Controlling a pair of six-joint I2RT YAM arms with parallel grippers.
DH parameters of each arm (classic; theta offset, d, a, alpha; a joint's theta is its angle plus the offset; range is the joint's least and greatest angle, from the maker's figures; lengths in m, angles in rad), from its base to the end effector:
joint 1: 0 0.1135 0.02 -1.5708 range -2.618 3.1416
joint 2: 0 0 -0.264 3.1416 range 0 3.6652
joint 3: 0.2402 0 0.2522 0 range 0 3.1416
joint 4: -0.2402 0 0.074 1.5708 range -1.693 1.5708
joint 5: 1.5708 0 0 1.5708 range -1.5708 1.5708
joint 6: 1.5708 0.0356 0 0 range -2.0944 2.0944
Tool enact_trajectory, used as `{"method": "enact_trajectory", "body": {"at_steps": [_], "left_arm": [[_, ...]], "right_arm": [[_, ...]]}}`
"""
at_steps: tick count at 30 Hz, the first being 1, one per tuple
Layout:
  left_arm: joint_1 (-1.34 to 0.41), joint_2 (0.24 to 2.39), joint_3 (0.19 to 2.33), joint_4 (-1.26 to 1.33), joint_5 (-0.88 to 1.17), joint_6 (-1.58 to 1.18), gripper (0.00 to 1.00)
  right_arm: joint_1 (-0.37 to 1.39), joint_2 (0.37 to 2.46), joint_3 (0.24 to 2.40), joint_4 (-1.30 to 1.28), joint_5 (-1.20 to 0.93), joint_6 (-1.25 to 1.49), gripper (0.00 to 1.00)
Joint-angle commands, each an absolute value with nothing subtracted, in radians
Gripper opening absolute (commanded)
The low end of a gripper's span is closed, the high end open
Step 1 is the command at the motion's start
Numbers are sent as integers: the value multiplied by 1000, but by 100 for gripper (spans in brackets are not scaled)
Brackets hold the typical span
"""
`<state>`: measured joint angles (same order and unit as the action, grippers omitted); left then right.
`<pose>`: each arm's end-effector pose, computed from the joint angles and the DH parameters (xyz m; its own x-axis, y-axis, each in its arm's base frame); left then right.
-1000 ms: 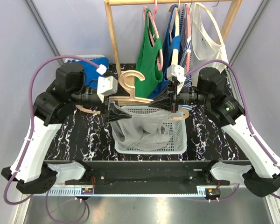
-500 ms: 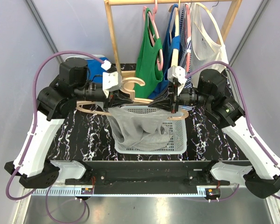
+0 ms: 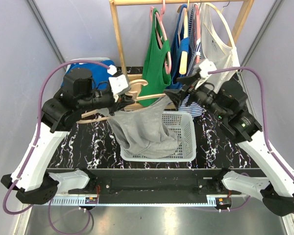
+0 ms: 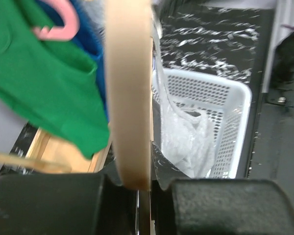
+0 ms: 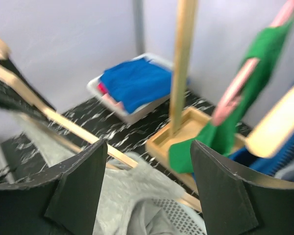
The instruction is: Remove the tank top from the hanger
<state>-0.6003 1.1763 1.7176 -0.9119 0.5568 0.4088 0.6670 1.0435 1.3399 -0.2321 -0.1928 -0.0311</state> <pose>0.1500 -0.1255 0.4971 0.0780 0.3556 -0.9314 0.9318 0.3061 0.1949 0.1628 0.1369 0.4776 0.0740 0.0194 -0.9971 -0.7555 0.6538 -0.0433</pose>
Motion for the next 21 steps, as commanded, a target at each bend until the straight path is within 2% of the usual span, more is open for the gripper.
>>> {"method": "enact_trajectory", "body": {"at_steps": [1, 5, 9, 21], "left_arm": [[-603, 1135, 1691, -816, 431, 383, 0], [-603, 1130, 1692, -818, 439, 376, 0], [-603, 1135, 1706, -810, 442, 373, 0], [-604, 1126, 1727, -811, 486, 357, 0]], "right_arm": [[670, 959, 1300, -156, -5, 27, 75], [670, 936, 1226, -140, -49, 124, 68], [670, 954, 1149, -115, -184, 215, 68], [670, 1020, 1080, 4, -261, 337, 68]]}}
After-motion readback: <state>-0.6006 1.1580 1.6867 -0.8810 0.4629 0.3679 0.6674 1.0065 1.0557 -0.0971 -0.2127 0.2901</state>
